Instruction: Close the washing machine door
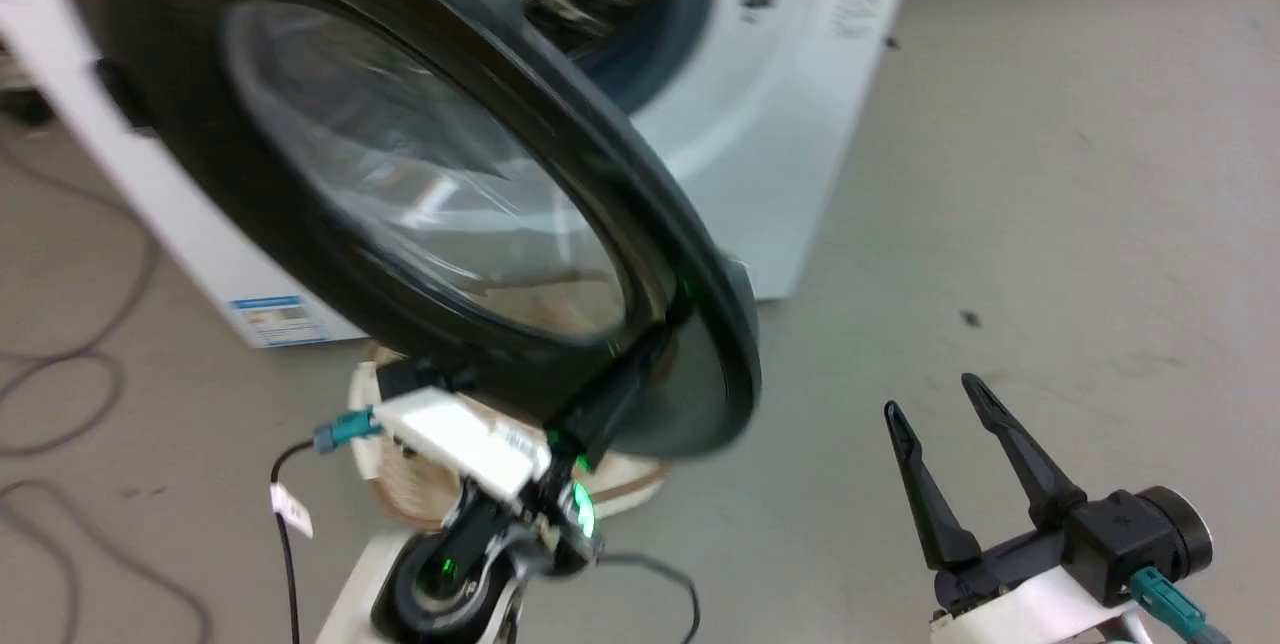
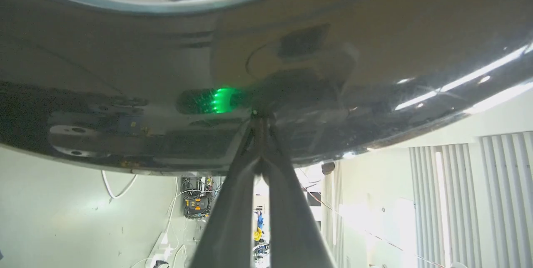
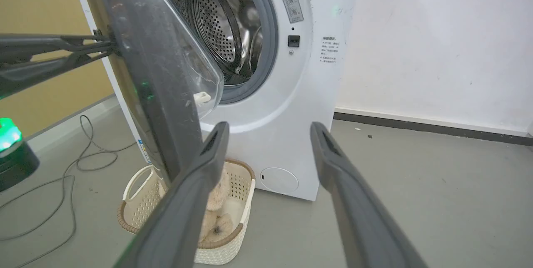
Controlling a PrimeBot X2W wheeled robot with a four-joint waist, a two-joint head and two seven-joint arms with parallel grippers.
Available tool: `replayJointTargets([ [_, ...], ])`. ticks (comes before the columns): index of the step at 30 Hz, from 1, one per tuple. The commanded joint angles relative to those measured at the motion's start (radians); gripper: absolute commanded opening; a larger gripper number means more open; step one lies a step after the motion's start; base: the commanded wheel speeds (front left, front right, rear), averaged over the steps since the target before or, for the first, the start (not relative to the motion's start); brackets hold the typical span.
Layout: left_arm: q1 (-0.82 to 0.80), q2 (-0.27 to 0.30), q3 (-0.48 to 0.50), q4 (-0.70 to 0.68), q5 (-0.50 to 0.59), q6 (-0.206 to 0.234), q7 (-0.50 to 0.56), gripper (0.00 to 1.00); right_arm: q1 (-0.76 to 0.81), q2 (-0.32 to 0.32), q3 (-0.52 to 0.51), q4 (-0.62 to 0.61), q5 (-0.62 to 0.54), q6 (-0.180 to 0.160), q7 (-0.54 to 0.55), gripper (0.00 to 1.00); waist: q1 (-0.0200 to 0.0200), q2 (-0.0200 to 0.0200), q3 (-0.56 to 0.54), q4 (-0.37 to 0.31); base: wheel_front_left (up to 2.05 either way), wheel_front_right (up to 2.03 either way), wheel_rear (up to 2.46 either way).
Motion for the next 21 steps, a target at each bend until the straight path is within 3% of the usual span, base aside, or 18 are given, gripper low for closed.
replayJointTargets([
  [1, -0.045, -0.001, -0.013, 0.023, -0.011, -0.011, -0.033, 0.00, -0.014, 0.009, 0.000, -0.005, 0.003, 0.001, -0.004, 1.00, -0.0001, 0.0000, 0.053, -0.087, 0.00, 0.00, 0.00],
  [11, -0.284, -0.001, -0.051, 0.239, -0.111, -0.064, -0.266, 0.00, -0.025, 0.026, 0.009, -0.001, 0.008, 0.001, -0.004, 1.00, -0.0001, 0.0000, 0.077, -0.187, 0.00, 0.00, 0.00],
  [16, -0.373, -0.001, -0.078, 0.342, -0.147, -0.100, -0.322, 0.00, -0.023, 0.030, 0.011, 0.004, 0.006, 0.001, -0.004, 1.00, -0.0001, 0.0000, 0.070, -0.191, 0.00, 0.00, 0.00],
  [21, -0.373, -0.001, -0.122, 0.393, -0.135, -0.129, -0.320, 0.00, -0.016, 0.032, 0.000, 0.000, 0.004, 0.001, -0.004, 1.00, -0.0001, 0.0000, 0.053, -0.154, 0.00, 0.00, 0.00],
])
